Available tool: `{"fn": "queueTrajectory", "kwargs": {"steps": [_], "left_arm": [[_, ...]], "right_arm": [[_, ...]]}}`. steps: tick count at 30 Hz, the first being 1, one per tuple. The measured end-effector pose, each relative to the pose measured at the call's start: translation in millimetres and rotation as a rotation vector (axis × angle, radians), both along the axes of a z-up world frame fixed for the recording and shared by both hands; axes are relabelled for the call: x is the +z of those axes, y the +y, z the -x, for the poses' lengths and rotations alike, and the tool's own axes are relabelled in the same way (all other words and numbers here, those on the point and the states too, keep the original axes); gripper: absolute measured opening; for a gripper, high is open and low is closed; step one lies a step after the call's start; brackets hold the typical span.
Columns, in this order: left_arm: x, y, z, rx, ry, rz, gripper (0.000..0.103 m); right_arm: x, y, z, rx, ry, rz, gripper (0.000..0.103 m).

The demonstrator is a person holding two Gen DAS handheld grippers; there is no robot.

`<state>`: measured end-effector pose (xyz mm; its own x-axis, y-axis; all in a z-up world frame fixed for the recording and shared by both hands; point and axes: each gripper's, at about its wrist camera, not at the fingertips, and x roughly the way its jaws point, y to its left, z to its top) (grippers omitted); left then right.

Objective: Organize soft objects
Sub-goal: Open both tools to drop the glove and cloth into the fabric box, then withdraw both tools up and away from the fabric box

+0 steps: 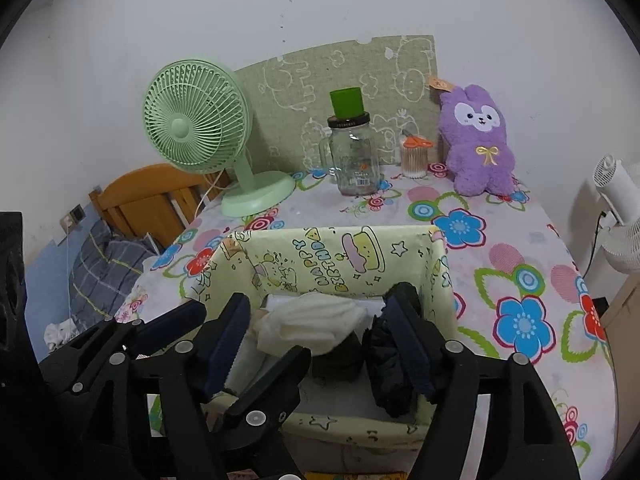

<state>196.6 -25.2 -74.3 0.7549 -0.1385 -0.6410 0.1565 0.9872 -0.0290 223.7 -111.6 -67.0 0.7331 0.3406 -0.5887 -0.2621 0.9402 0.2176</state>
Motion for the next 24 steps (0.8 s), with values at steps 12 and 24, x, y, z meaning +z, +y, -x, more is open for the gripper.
{"fn": "queueTrajectory", "kwargs": {"steps": [12,24], "left_arm": [[13.8,-4.5,25.4,0.003,-0.038,-0.013,0.083],[27.3,-11.6,53.1,0.004,-0.081,-0.019,0.086]], "right_arm": [[13.3,-6.1,25.4,-0.023,-0.025,0.003,0.078],[28.8,-14.0,56.0,-0.044,-0.063,0.018,0.08]]}}
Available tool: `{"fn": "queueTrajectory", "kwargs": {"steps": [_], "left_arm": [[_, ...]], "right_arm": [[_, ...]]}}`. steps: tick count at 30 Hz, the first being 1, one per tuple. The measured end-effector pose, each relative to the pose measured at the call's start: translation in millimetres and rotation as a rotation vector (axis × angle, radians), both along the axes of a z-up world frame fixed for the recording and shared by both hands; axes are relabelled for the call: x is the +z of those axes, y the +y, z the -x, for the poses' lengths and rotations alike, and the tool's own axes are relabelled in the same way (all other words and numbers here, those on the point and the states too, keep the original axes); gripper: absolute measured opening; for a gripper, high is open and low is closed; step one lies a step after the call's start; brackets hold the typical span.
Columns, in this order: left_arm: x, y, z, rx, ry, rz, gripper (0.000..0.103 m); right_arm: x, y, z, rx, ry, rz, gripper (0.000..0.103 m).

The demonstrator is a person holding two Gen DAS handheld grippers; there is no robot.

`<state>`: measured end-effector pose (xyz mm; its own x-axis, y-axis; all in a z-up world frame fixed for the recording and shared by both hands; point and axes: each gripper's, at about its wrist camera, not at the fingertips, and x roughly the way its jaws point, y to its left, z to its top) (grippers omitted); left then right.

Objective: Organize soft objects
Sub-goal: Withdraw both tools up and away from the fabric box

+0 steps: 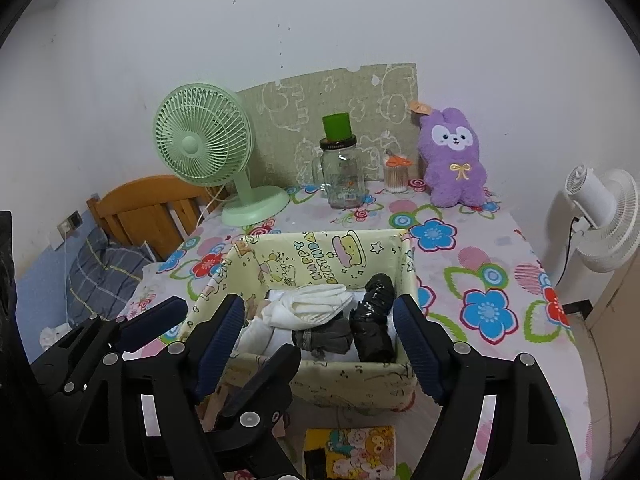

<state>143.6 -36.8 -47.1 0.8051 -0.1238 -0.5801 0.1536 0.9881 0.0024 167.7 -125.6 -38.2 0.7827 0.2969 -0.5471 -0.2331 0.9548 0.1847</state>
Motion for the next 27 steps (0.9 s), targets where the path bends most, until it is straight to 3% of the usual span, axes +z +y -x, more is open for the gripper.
{"fn": "queueTrajectory", "kwargs": {"steps": [13,27], "left_arm": [[9.3,0.8,27.1,0.013,-0.03,0.001,0.094],[9.4,5.9,55.1,0.026,-0.043,0.019,0.097]], "right_arm": [[12.1,-3.1,32.6,-0.015,-0.038,0.019,0.084],[15.9,-3.8,60.1,-0.014,-0.061,0.037,0.086]]}}
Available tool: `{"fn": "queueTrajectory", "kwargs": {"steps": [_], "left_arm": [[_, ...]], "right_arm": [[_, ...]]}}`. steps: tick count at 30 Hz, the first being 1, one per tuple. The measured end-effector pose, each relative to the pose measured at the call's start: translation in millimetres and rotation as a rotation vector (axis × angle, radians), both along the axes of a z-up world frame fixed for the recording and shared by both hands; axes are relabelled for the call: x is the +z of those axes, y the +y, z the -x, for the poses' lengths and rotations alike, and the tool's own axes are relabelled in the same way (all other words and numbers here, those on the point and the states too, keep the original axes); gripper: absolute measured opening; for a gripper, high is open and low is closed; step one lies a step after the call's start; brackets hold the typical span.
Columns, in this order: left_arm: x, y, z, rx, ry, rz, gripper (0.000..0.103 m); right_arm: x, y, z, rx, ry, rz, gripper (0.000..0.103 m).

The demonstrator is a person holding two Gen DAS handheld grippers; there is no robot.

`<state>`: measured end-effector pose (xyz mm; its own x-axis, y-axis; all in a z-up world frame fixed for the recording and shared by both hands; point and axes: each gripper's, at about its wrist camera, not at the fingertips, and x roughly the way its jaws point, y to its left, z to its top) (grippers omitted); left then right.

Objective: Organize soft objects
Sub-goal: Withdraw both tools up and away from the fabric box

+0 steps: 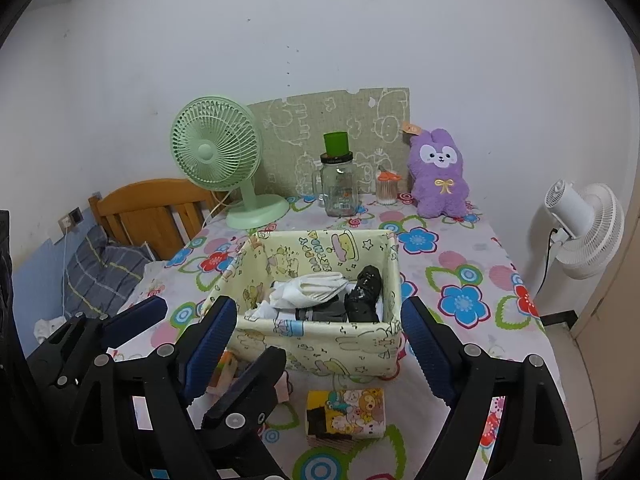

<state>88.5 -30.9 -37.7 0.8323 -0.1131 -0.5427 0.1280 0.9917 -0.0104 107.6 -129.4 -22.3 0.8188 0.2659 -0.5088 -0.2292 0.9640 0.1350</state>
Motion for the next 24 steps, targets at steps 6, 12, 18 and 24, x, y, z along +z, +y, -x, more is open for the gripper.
{"fn": "queueTrajectory", "kwargs": {"steps": [6,12,18,24], "left_arm": [[-8.2,-0.9,13.6,0.008,0.004,0.011,0.102],[-17.6,-1.0,24.8,0.017,0.02,0.028,0.103],[-26.0,-1.5,36.5,0.019,0.018,0.042,0.103],[-38.4,-4.4,46.4,0.029,0.024,0.035,0.103]], "right_arm": [[-5.7,-0.8,13.5,0.005,-0.005,0.013,0.086],[-14.1,-2.3,25.6,0.011,-0.002,0.025,0.086],[-24.5,-7.7,35.7,0.011,0.002,0.014,0.087],[-35.5,-10.5,46.3,-0.005,-0.011,0.022,0.087]]}}
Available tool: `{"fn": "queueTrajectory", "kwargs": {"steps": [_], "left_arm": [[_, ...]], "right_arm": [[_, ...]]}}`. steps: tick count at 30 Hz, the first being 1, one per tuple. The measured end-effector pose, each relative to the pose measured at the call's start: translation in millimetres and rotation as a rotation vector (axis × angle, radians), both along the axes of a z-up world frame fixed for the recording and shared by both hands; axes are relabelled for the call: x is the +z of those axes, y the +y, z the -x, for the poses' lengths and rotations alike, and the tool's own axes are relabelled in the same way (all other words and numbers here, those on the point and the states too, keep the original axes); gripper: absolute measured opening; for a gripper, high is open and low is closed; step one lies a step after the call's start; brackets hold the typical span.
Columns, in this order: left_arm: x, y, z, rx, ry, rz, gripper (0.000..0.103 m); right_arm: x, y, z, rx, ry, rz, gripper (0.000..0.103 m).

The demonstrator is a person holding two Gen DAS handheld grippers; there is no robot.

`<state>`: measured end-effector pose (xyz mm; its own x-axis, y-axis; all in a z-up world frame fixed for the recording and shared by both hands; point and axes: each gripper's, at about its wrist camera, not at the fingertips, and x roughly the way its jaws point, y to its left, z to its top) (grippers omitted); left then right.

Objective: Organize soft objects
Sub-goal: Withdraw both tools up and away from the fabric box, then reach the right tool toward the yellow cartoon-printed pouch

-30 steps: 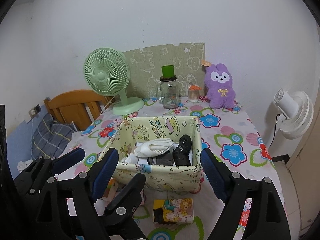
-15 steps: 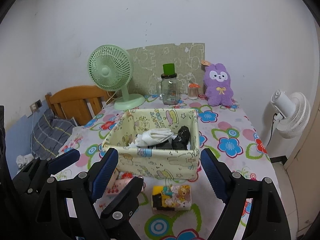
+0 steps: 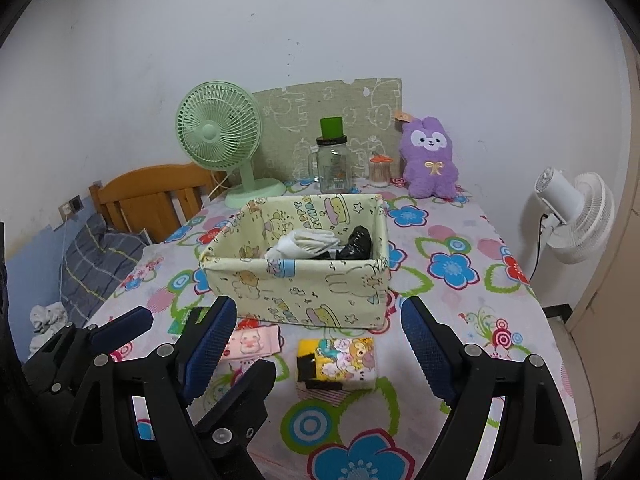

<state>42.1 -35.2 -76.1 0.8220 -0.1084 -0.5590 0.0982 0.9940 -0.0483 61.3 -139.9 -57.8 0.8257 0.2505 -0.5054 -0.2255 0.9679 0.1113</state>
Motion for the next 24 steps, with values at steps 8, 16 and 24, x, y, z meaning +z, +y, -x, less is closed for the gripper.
{"fn": "queueTrajectory", "kwargs": {"steps": [8,16,24], "left_arm": [[-22.4,-3.0,13.2,-0.011,0.013,0.008,0.103],[-42.3,-8.1,20.7,-0.02,0.051,0.013,0.103],[-60.4,-14.8,28.4,-0.048,0.08,0.015,0.103]], "right_arm": [[-21.2,-3.8,14.3,-0.009,-0.004,0.016,0.092],[-43.9,-12.0,21.6,-0.031,0.032,-0.005,0.093],[-61.1,-17.6,31.2,-0.046,0.031,0.011,0.093]]}}
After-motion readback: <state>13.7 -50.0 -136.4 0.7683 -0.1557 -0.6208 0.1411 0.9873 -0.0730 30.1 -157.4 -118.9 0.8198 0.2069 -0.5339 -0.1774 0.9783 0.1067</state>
